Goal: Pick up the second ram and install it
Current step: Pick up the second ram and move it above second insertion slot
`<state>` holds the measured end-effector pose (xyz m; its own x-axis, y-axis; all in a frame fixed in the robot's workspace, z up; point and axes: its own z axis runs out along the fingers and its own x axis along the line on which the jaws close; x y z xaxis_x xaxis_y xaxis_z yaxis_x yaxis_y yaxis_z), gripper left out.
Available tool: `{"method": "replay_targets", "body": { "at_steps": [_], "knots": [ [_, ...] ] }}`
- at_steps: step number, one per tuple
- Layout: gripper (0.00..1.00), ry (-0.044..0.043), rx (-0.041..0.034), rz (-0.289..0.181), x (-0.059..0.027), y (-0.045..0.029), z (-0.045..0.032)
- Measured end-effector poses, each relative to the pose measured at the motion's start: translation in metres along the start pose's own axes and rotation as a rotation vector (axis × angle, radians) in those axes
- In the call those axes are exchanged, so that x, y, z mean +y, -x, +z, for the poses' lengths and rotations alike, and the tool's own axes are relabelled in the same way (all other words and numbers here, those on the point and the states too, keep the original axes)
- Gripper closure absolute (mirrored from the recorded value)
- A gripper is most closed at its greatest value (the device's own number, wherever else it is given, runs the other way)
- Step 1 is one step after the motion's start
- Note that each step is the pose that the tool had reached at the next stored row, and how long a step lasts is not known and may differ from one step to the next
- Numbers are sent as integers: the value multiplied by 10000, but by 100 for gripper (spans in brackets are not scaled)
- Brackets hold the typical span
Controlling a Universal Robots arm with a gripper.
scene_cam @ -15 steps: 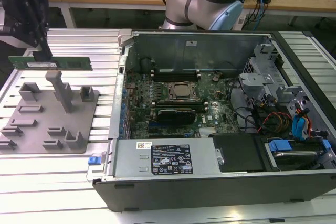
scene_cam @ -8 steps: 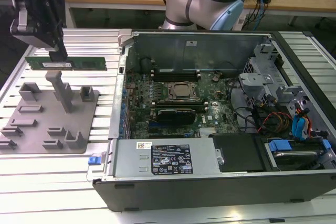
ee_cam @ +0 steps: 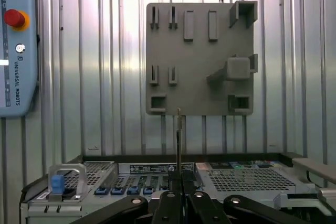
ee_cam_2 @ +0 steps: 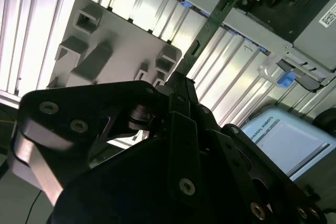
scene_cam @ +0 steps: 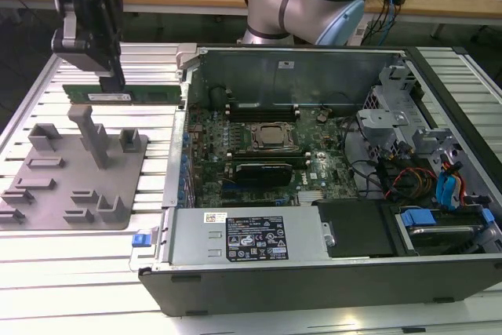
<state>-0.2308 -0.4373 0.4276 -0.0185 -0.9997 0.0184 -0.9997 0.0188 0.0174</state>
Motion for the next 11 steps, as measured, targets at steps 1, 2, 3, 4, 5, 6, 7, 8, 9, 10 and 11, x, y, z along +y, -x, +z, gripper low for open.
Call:
{"method": "replay_targets", "body": {
  "at_steps": [1,2,3,4,5,6,7,8,9,10,11],
  "knots": [
    [91,1,1,0,-66,1,-2],
    [91,2,-1,0,-100,2,-1],
    [91,4,-1,-1,-133,2,-2],
    [91,13,-1,0,-201,4,-2],
    [91,29,1,1,-277,6,-2],
    [91,51,2,-2,-367,7,0],
    [91,78,2,0,-448,9,3],
    [91,102,2,-3,-515,10,5],
    [91,120,2,-3,-559,10,7],
    [91,148,3,-2,-630,12,10],
    [91,165,3,-4,-679,13,12]
  ]
}}
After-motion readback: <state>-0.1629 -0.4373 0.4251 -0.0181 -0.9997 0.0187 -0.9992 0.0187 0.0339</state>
